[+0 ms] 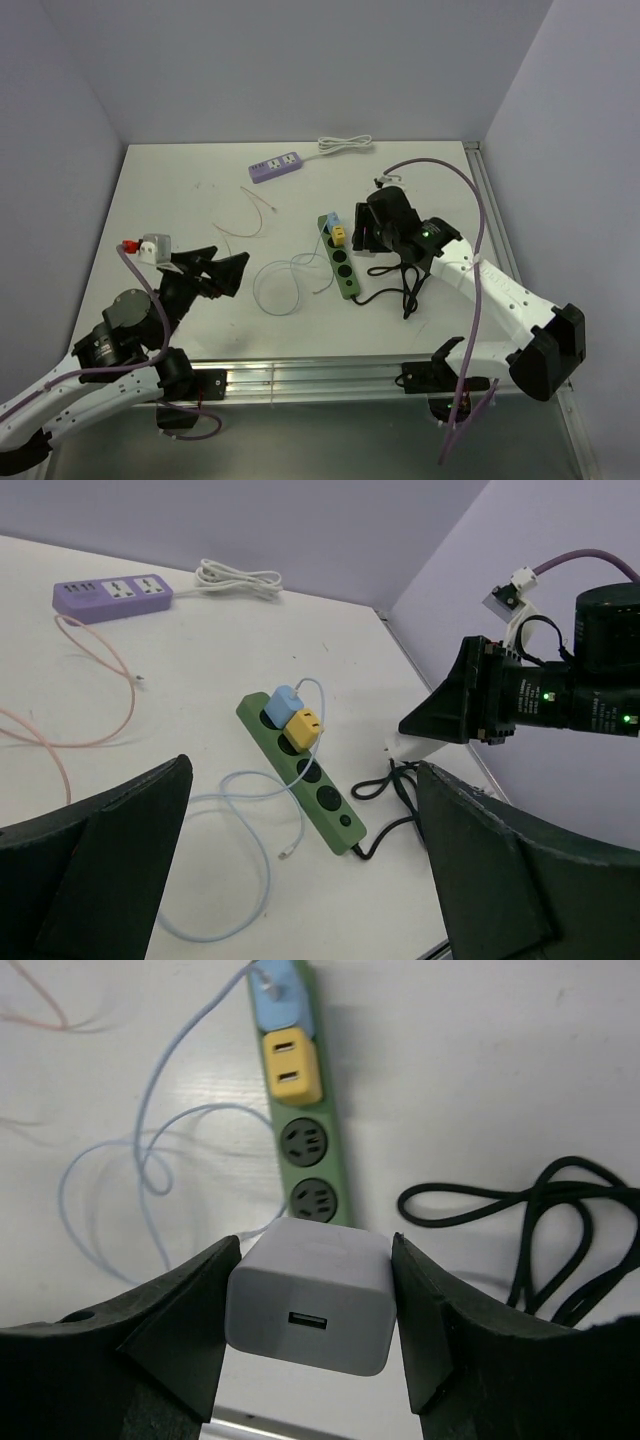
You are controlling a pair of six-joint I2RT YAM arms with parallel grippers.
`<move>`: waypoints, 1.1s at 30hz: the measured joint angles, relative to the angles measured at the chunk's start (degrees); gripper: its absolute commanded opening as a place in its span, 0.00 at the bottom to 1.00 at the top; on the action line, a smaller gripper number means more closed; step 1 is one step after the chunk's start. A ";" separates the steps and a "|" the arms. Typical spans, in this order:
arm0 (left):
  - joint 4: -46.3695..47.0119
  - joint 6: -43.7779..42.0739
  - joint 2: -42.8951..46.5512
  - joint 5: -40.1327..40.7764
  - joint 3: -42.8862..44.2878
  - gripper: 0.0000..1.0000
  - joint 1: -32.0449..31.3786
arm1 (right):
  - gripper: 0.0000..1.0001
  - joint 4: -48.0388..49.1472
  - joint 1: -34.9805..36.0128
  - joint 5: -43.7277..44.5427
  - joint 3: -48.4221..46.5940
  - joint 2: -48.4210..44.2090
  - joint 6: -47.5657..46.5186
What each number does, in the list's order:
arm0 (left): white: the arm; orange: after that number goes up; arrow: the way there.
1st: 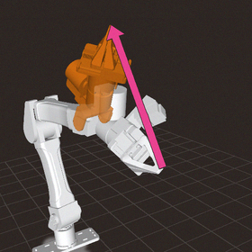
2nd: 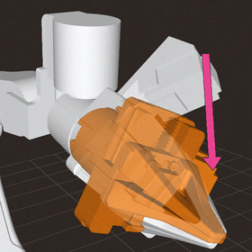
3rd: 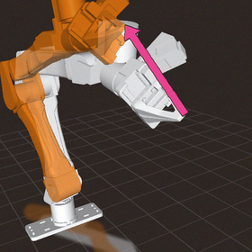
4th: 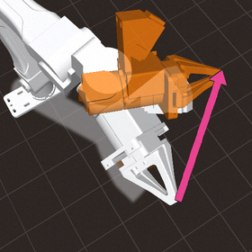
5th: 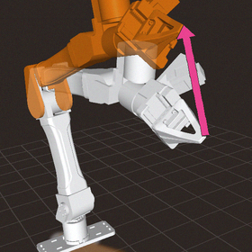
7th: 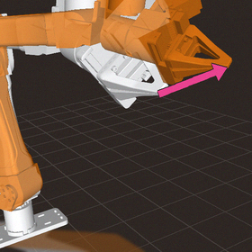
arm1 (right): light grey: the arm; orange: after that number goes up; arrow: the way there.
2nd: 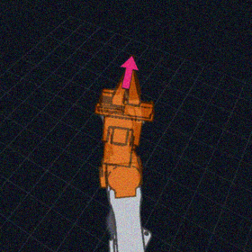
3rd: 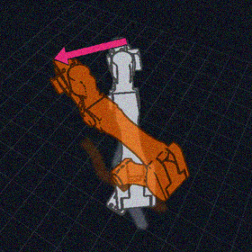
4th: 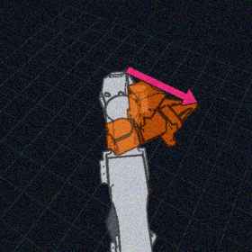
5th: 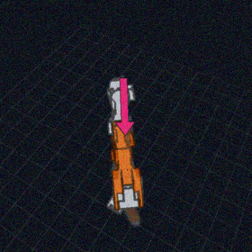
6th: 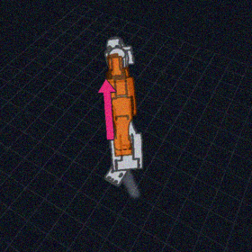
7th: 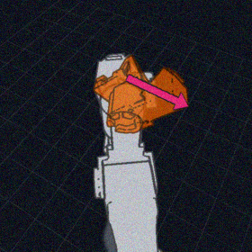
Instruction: Insert the plug
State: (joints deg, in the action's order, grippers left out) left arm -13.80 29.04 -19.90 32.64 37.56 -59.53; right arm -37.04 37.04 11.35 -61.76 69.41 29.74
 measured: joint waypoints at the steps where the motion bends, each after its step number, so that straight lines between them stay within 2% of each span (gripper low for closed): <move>1: -0.39 0.48 0.42 0.55 -0.17 0.99 -0.02 | 0.00 0.46 -1.05 0.42 0.11 0.70 -0.96; 5: -0.85 1.42 0.26 1.18 -0.92 0.99 -0.02 | 0.00 4.66 -3.23 -0.07 1.99 4.04 -3.61; 19: -1.16 4.22 -1.14 -0.44 -2.84 0.99 -0.02 | 0.00 17.46 -3.87 -4.96 4.90 15.30 -10.27; 33: -0.15 4.22 -1.62 -0.46 -2.84 0.99 -0.02 | 0.00 21.49 -4.96 -8.22 4.74 18.95 -13.62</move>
State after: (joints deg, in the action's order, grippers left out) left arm -13.96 33.26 -21.52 32.18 34.72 -59.55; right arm -15.55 32.08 3.14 -57.01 88.36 16.12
